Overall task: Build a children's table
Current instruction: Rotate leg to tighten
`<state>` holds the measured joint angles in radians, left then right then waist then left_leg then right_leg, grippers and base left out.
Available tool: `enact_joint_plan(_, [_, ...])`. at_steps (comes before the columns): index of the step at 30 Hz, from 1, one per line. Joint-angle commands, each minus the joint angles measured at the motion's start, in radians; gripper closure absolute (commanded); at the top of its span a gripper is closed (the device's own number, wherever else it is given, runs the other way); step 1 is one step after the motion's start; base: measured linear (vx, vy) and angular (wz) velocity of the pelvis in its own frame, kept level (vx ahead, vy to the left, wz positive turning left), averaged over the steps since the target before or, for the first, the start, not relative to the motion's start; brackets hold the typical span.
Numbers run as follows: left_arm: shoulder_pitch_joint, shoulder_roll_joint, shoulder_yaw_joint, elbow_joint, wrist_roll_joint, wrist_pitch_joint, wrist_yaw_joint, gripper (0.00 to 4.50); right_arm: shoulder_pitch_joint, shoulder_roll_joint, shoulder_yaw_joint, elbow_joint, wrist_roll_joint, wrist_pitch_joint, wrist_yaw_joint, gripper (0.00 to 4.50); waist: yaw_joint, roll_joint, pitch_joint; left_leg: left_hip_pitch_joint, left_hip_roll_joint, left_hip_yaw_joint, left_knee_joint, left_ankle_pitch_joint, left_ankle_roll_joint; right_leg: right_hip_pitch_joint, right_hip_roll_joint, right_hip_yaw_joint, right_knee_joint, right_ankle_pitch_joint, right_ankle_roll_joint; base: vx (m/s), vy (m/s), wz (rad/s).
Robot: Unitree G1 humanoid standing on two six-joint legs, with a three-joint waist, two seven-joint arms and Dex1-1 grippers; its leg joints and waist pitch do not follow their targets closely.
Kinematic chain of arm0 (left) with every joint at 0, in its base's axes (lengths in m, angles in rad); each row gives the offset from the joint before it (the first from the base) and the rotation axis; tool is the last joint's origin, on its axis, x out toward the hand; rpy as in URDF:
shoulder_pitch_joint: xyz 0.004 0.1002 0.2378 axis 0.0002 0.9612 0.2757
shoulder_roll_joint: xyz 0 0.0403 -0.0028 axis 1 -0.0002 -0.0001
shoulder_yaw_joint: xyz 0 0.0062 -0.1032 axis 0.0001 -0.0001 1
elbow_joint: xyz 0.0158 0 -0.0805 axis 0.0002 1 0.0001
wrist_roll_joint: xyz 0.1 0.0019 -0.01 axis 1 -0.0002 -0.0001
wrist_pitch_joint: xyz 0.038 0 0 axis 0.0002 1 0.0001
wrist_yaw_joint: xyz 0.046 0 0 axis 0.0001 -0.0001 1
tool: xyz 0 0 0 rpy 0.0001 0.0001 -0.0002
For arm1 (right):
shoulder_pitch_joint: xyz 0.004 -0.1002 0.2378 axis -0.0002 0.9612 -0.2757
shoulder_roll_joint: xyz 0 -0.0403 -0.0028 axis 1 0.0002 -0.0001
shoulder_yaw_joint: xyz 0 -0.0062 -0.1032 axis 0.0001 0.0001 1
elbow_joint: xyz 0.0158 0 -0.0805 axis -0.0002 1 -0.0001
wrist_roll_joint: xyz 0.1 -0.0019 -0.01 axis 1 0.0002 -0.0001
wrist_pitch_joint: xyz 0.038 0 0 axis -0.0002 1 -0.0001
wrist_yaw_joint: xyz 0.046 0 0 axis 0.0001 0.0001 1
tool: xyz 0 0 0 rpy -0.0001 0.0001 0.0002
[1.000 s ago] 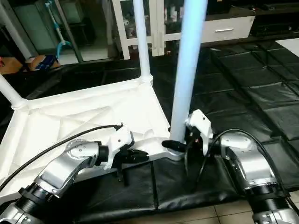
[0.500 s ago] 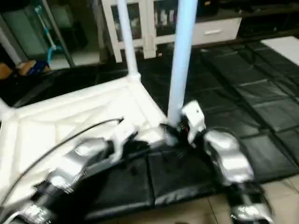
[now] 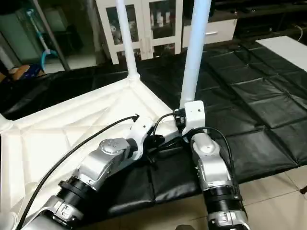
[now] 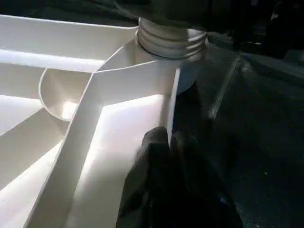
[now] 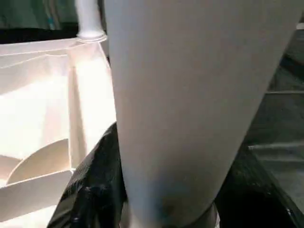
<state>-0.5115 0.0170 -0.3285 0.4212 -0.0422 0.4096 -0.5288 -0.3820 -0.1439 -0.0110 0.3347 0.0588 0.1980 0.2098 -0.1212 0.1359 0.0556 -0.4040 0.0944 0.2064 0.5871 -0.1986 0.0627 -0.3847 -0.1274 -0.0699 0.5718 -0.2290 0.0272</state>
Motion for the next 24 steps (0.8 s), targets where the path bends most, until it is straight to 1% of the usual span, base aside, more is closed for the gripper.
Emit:
enact_joint_plan(1, [0.008,0.058,0.062,0.021,0.034,0.004,0.055,4.5,0.023,0.004,0.035,-0.068,0.049,-0.044,0.097,2.19,-0.004,-0.03,-0.046,0.03,0.112,-0.098,-0.092,-0.706,-0.102,0.006,-0.069,0.029,-0.096,-0.567,-0.079,0.0,0.0,0.0])
enact_joint_plan(2, [0.023,0.078,0.038,0.004,0.031,-0.01,0.007,4.5,0.025,-0.018,0.031,-0.085,0.065,-0.051,0.131,1.98,-0.005,-0.031,-0.049,0.023,0.114,-0.101,-0.095,-0.686,-0.101,0.011,-0.068,0.031,-0.09,-0.535,-0.086,0.0,0.0,0.0])
enact_joint_plan(3, [0.035,0.09,0.022,-0.011,0.025,-0.022,-0.035,4.5,0.025,-0.03,0.024,-0.093,0.077,-0.044,0.152,1.82,-0.004,-0.029,-0.053,0.019,0.12,-0.101,-0.102,-0.652,-0.097,0.013,-0.06,0.034,-0.08,-0.409,-0.118,0.0,0.0,0.0])
enact_joint_plan(4, [0.05,0.104,0.005,-0.032,0.019,-0.024,-0.078,4.5,0.021,-0.049,0.015,-0.097,0.084,-0.045,0.172,1.8,-0.005,-0.032,-0.053,0.018,0.121,-0.098,-0.102,-0.646,-0.093,0.013,-0.059,0.035,-0.077,-0.371,-0.13,0.0,0.0,0.0])
enact_joint_plan(5, [0.067,0.123,-0.016,-0.056,0.012,-0.026,-0.129,4.5,0.015,-0.074,0.007,-0.098,0.092,-0.044,0.203,1.75,-0.017,-0.028,-0.05,0.004,0.122,-0.103,-0.106,-0.633,-0.087,0.026,-0.06,0.031,-0.065,-0.325,-0.15,0.0,0.0,0.0])
enact_joint_plan(6, [0.082,0.143,-0.037,-0.079,0.006,-0.025,-0.176,4.5,0.007,-0.098,-0.003,-0.095,0.104,-0.036,0.235,1.75,-0.02,-0.026,-0.05,-0.001,0.123,-0.104,-0.108,-0.63,-0.085,0.032,-0.061,0.028,-0.062,-0.313,-0.155,0.0,0.0,0.0])
enact_joint_plan(7, [0.089,0.153,-0.046,-0.089,0.003,-0.019,-0.195,4.5,0.003,-0.11,-0.007,-0.094,0.113,-0.031,0.256,1.66,-0.021,-0.026,-0.048,0.005,0.123,-0.104,-0.107,-0.648,-0.089,0.027,-0.058,0.028,-0.061,-0.31,-0.162,0.0,0.0,0.0])
enact_joint_plan(8, [0.096,0.164,-0.057,-0.101,0.0,-0.014,-0.217,4.5,-0.002,-0.125,-0.01,-0.093,0.122,-0.025,0.28,1.5,-0.021,-0.028,-0.049,0.018,0.12,-0.097,-0.102,-0.671,-0.095,0.016,-0.058,0.03,-0.067,-0.326,-0.172,0.0,0.0,0.0])
enact_joint_plan(9, [0.124,0.215,-0.104,-0.149,-0.014,-0.016,-0.312,4.5,-0.013,-0.202,-0.003,-0.096,0.158,0.016,0.427,1.41,-0.018,-0.03,-0.053,0.026,0.118,-0.095,-0.093,-0.654,-0.086,0.017,-0.063,0.034,-0.07,-0.323,-0.185,0.0,0.0,0.0])
enact_joint_plan(10, [0.13,0.225,-0.112,-0.159,-0.018,-0.016,-0.331,4.5,-0.015,-0.219,0.001,-0.097,0.164,0.023,0.46,1.31,-0.015,-0.029,-0.053,0.023,0.121,-0.096,-0.092,-0.634,-0.074,0.023,-0.065,0.036,-0.068,-0.307,-0.19,0.0,0.0,0.0])
enact_joint_plan(11, [0.14,0.243,-0.127,-0.179,-0.026,-0.014,-0.367,4.5,-0.014,-0.259,0.014,-0.098,0.169,0.03,0.525,1.31,-0.008,-0.02,-0.048,0.024,0.123,-0.091,-0.093,-0.618,-0.064,0.02,-0.062,0.038,-0.066,-0.29,-0.199,0.0,0.0,0.0])
enact_joint_plan(12, [0.146,0.256,-0.137,-0.193,-0.032,-0.013,-0.394,4.5,-0.011,-0.295,0.03,-0.097,0.161,0.029,0.572,1.2,-0.006,-0.024,-0.047,0.025,0.124,-0.089,-0.094,-0.613,-0.061,0.021,-0.059,0.038,-0.067,-0.284,-0.201,0.0,0.0,0.0])
enact_joint_plan(13, [0.151,0.269,-0.147,-0.205,-0.037,-0.012,-0.419,4.5,-0.007,-0.331,0.046,-0.097,0.152,0.03,0.618,1.03,0.0,-0.027,-0.048,0.024,0.123,-0.086,-0.092,-0.597,-0.055,0.023,-0.06,0.039,-0.066,-0.283,-0.205,0.0,0.0,0.0])
enact_joint_plan(14, [0.152,0.272,-0.149,-0.209,-0.039,-0.012,-0.425,4.5,-0.005,-0.341,0.05,-0.098,0.151,0.03,0.631,1.03,0.009,-0.027,-0.051,0.031,0.124,-0.083,-0.09,-0.574,-0.052,0.019,-0.06,0.041,-0.067,-0.272,-0.211,0.0,0.0,0.0])
enact_joint_plan(15, [0.154,0.28,-0.153,-0.217,-0.041,-0.011,-0.442,4.5,0.005,-0.379,0.067,-0.102,0.156,0.035,0.691,1.03,0.018,-0.028,-0.052,0.031,0.125,-0.081,-0.089,-0.542,-0.041,0.023,-0.059,0.042,-0.065,-0.243,-0.22,0.0,0.0,0.0])
enact_joint_plan(16, [0.154,0.281,-0.154,-0.218,-0.042,-0.01,-0.444,4.5,0.009,-0.388,0.072,-0.103,0.156,0.038,0.707,1.03,0.018,-0.028,-0.052,0.031,0.125,-0.081,-0.089,-0.542,-0.041,0.023,-0.059,0.042,-0.065,-0.243,-0.22,0.0,0.0,0.0])
enact_joint_plan(17, [0.154,0.284,-0.154,-0.221,-0.043,-0.008,-0.451,4.5,0.019,-0.415,0.088,-0.106,0.16,0.048,0.754,1.03,0.032,-0.027,-0.054,0.034,0.127,-0.077,-0.089,-0.497,-0.025,0.025,-0.057,0.042,-0.061,-0.208,-0.23,0.0,0.0,0.0])
enact_joint_plan(18, [0.153,0.288,-0.156,-0.221,-0.041,-0.007,-0.456,4.5,0.028,-0.434,0.102,-0.108,0.158,0.048,0.786,1.03,0.037,-0.027,-0.053,0.035,0.128,-0.076,-0.088,-0.495,-0.021,0.025,-0.056,0.043,-0.061,-0.207,-0.232,0.0,0.0,0.0])
enact_joint_plan(19, [0.153,0.292,-0.157,-0.225,-0.039,-0.005,-0.461,4.5,0.036,-0.446,0.11,-0.11,0.163,0.049,0.813,1.03,0.045,-0.028,-0.054,0.038,0.13,-0.075,-0.088,-0.486,-0.019,0.025,-0.055,0.043,-0.06,-0.204,-0.236,0.0,0.0,0.0])
enact_joint_plan(20, [0.153,0.295,-0.159,-0.227,-0.039,-0.003,-0.463,4.5,0.04,-0.451,0.112,-0.112,0.173,0.054,0.833,1.03,0.051,-0.029,-0.056,0.034,0.13,-0.075,-0.087,-0.458,-0.013,0.031,-0.056,0.044,-0.056,-0.181,-0.242,0.0,0.0,0.0])
enact_joint_plan(21, [0.154,0.298,-0.161,-0.231,-0.041,-0.001,-0.464,4.5,0.042,-0.455,0.112,-0.114,0.185,0.065,0.848,1.03,0.053,-0.028,-0.057,0.032,0.131,-0.076,-0.087,-0.442,-0.008,0.034,-0.057,0.044,-0.054,-0.165,-0.244,0.0,0.0,0.0])
enact_joint_plan(22, [0.155,0.303,-0.163,-0.237,-0.044,0.002,-0.467,4.5,0.046,-0.463,0.115,-0.121,0.204,0.084,0.874,1.03,0.057,-0.029,-0.06,0.032,0.131,-0.076,-0.086,-0.411,0.004,0.036,-0.055,0.043,-0.05,-0.128,-0.249,0.0,0.0,0.0])
enact_joint_plan(23, [0.156,0.305,-0.164,-0.24,-0.045,0.004,-0.468,4.5,0.048,-0.467,0.117,-0.124,0.213,0.092,0.885,1.03,0.063,-0.029,-0.063,0.036,0.13,-0.073,-0.084,-0.386,0.02,0.036,-0.053,0.042,-0.049,-0.098,-0.257,0.0,0.0,0.0])
enact_joint_plan(24, [0.156,0.308,-0.165,-0.243,-0.046,0.005,-0.471,4.5,0.051,-0.472,0.122,-0.125,0.216,0.095,0.9,1.03,0.065,-0.03,-0.063,0.036,0.13,-0.072,-0.082,-0.373,0.028,0.036,-0.054,0.043,-0.049,-0.089,-0.26,0.0,0.0,0.0])
